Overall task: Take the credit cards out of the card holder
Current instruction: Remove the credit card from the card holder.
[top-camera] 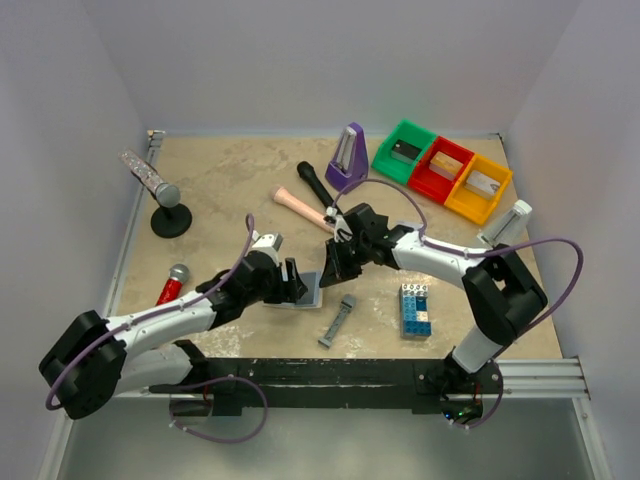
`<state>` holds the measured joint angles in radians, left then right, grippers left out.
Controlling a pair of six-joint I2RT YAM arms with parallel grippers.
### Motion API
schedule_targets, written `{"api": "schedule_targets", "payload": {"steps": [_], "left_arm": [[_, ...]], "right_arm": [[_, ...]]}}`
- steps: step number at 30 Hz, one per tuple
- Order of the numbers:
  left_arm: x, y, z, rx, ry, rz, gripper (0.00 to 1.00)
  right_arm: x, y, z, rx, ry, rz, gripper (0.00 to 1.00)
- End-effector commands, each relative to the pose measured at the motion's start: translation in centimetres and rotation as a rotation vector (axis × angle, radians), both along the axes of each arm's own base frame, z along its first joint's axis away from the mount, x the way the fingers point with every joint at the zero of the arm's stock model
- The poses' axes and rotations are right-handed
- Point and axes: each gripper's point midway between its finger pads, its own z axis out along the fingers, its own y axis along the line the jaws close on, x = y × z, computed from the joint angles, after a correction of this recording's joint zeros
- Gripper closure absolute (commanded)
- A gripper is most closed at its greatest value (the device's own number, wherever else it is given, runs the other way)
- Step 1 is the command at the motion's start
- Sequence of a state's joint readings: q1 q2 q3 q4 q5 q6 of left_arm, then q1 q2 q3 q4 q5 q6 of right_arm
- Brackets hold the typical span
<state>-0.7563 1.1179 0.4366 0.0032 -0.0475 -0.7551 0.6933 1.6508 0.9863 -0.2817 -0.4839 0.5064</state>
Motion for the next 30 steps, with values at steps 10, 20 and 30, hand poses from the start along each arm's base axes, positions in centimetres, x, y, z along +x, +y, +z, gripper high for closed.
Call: {"api": "schedule_targets", "payload": {"steps": [10, 20, 30], "left_arm": [[1.7, -0.6, 0.4, 0.039, -0.051, 0.033, 0.25], [1.7, -1.6, 1.8, -0.036, -0.074, 0.013, 0.25], [1.4, -1.5, 0.9, -0.017, -0.05, 0.011, 0.27]], "right_arm": [[-0.8, 1.7, 4.3, 0.185, -0.066, 0.088, 1.0], [-1.0, 1.8, 4.5, 0.194, -0.064, 0.099, 1.0], [-0.8, 2.0, 4.9, 0.198, -0.069, 0.102, 1.0]]}}
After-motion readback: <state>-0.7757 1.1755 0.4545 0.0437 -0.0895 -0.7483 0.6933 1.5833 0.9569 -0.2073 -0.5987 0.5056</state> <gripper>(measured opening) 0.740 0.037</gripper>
